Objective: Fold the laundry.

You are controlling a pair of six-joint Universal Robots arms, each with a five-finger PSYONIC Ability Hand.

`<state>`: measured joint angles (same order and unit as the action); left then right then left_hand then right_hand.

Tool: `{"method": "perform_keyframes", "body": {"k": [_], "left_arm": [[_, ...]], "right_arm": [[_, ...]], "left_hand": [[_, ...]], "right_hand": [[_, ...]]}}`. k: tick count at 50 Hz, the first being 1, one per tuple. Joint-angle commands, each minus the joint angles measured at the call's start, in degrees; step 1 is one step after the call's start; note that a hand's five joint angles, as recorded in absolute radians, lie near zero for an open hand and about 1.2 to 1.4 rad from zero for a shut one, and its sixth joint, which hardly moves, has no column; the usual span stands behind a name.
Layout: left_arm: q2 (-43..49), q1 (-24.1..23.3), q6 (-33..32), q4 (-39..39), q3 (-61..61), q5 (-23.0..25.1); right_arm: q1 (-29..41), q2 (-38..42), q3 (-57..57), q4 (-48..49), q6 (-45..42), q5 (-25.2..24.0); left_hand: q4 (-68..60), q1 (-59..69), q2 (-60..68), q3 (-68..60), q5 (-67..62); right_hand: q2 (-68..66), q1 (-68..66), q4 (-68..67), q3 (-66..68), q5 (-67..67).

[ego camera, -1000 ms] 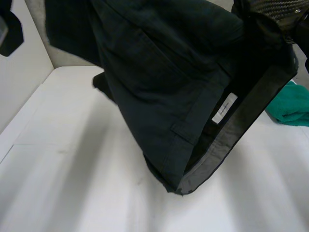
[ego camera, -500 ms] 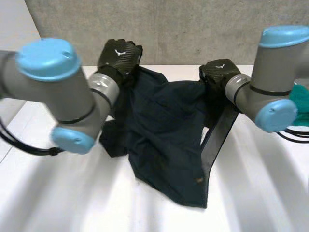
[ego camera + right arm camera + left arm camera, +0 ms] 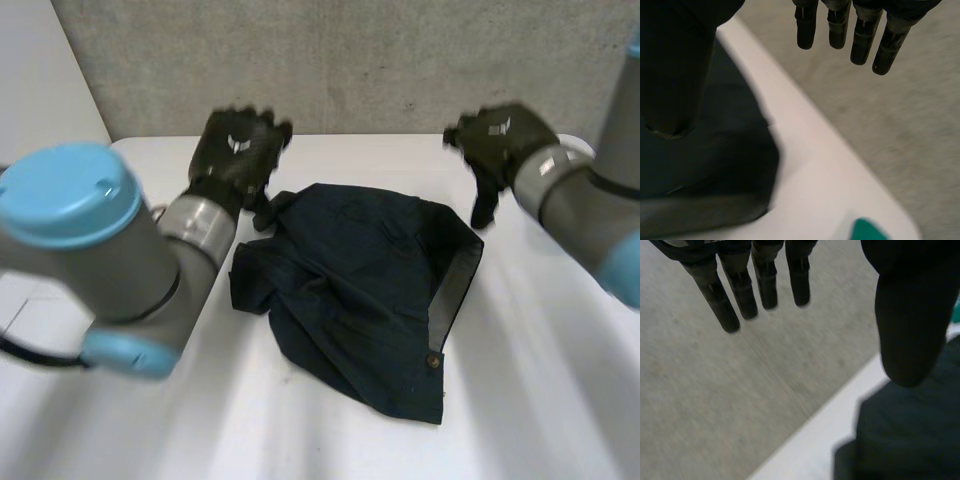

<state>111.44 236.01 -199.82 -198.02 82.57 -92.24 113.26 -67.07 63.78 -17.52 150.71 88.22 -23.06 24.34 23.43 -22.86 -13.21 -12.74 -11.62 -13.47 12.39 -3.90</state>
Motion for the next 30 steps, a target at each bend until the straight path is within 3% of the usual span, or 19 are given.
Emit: {"method": "perform_keyframes", "body": {"k": [1,6,10,15,24,30], "left_arm": [[-6.1,0.4,0.0,4.2,12.7,4.1],[-5.6,2.3,0.3,8.8,16.9,7.4],[-2.3,3.5,0.3,9.1,16.8,8.3],[4.7,5.3,-0.2,8.7,13.0,8.0],[11.2,7.0,-0.4,3.0,6.6,7.7],[14.4,6.9,-1.4,-1.4,4.8,8.0]], "right_arm": [[0.3,-11.8,20.6,-4.0,0.5,-6.6],[1.4,-15.2,31.3,-3.1,4.7,-12.3],[2.8,-17.0,38.5,2.0,8.3,-15.3],[5.3,-16.9,45.5,10.9,9.7,-14.9],[9.4,-9.0,47.2,18.3,9.5,-13.5],[9.8,-6.7,47.4,24.6,8.7,-8.7]], "left_hand": [[-19.9,18.7,19.6,-20.2,-19.8],[-25.7,24.4,25.3,-25.9,-25.5],[-22.5,21.2,22.1,-22.7,-22.3],[-12.7,11.5,12.4,-12.9,-12.6],[-9.5,8.2,9.2,-9.7,-9.4],[-5.7,4.4,5.3,-5.9,-5.5]], "right_hand": [[-3.2,-4.3,-2.5,3.6,-2.1],[-9.6,-10.7,-8.9,10.0,-8.5],[-15.2,-16.3,-14.4,15.5,-14.0],[-14.5,-15.6,-13.8,14.9,-13.4],[-4.4,-5.5,-3.7,4.8,-3.3],[-5.8,-6.9,-5.0,6.1,-4.6]]}}
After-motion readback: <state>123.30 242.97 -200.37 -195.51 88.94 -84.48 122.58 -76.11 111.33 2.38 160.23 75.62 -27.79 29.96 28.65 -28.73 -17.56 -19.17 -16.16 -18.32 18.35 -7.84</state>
